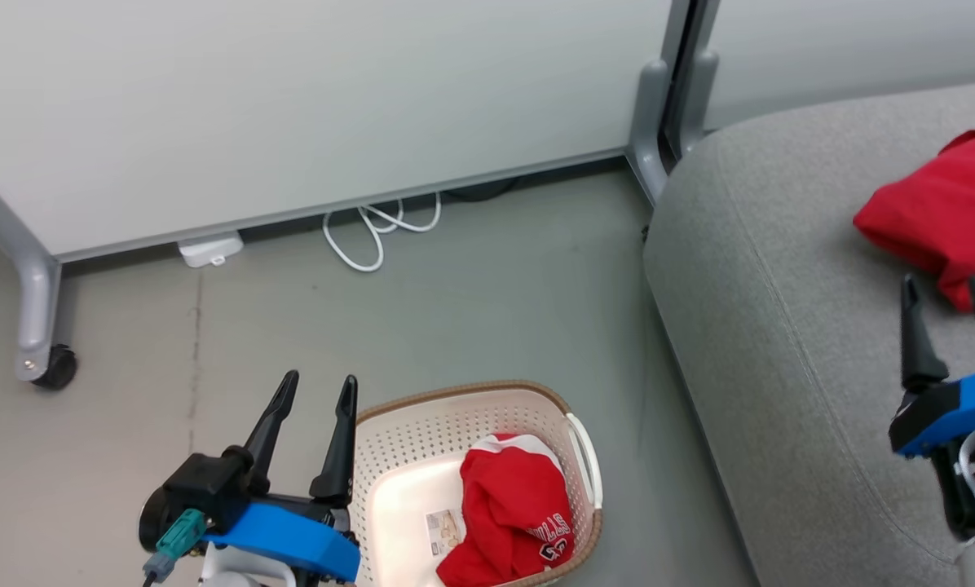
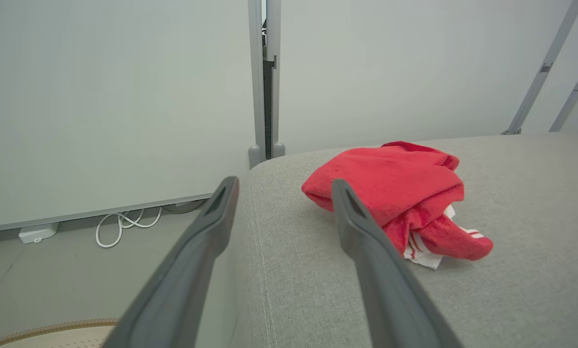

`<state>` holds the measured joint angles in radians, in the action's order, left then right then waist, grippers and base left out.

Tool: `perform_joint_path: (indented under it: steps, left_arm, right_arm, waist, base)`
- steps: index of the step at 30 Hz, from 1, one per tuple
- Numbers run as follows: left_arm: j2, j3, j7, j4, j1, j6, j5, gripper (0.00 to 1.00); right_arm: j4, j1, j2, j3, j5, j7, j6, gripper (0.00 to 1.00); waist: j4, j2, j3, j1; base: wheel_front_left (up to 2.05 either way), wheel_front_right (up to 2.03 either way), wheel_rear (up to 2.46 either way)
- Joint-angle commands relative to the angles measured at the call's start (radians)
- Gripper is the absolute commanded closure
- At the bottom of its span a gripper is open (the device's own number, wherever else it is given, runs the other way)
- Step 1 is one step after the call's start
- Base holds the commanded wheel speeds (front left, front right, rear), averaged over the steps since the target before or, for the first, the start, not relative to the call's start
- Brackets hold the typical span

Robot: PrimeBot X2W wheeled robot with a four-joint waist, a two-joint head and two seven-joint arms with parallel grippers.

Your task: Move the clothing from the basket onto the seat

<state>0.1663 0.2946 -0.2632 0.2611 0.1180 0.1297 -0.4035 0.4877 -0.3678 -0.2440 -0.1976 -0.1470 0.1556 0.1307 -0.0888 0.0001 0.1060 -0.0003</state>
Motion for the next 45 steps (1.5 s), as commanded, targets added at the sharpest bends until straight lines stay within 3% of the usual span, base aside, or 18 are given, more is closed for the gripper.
perform_joint_path:
  steps: [1,6,18,45]
  left_arm:
    - [0.0,-0.018,-0.003,0.008,-0.016,0.001,0.008,0.0]
    - [-0.004,-0.062,-0.003,0.026,-0.045,0.001,0.012,0.0]
    - [-0.02,-0.125,-0.003,0.065,-0.07,0.001,0.023,0.0]
    - [-0.036,-0.136,-0.003,0.07,-0.062,0.001,0.035,0.0]
  right_arm:
    - [-0.054,0.049,0.014,0.013,0.007,-0.016,0.0,0.0]
    - [-0.193,0.155,0.073,0.036,0.017,-0.06,0.0,0.0]
    - [-0.367,0.319,0.163,0.076,0.017,-0.102,0.0,0.0]
    - [-0.422,0.326,0.194,0.111,-0.012,-0.117,0.0,0.0]
  waist:
    - [0.035,-0.0001,-0.036,0.0003]
    - [0.067,-0.0001,-0.064,0.0003]
    - [0.128,-0.0001,-0.102,0.0003]
    - [0.114,-0.0001,-0.059,0.0003]
  base:
    - [0.0,0.0,0.0]
    - [0.0,0.0,0.0]
    - [0.0,0.0,0.0]
    - [0.0,0.0,0.0]
